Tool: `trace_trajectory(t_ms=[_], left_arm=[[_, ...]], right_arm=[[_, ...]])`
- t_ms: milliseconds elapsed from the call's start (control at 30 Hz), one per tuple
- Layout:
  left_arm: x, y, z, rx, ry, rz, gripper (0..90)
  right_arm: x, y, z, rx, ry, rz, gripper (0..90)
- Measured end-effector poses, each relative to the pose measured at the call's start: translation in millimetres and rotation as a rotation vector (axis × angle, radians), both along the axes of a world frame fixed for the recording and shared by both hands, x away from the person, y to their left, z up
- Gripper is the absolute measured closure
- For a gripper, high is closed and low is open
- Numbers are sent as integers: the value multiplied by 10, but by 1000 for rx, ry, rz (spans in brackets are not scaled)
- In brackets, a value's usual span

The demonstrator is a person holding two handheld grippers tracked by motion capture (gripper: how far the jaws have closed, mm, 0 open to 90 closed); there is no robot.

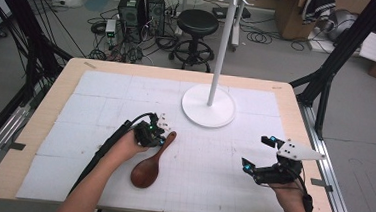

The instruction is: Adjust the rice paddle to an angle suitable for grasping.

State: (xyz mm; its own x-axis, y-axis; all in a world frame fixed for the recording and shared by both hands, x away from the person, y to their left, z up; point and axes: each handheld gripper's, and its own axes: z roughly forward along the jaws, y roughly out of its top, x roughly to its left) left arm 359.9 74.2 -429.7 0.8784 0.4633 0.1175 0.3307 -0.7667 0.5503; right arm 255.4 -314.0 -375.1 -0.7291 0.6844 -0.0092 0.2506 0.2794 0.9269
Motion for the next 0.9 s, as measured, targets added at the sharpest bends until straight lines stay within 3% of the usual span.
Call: trace_trajectory(t_ms=[900], left_arm=[[-110,-300,5,-45,60,-142,899]], right_arm=[[-4,1,3,-1,-5,4,5]])
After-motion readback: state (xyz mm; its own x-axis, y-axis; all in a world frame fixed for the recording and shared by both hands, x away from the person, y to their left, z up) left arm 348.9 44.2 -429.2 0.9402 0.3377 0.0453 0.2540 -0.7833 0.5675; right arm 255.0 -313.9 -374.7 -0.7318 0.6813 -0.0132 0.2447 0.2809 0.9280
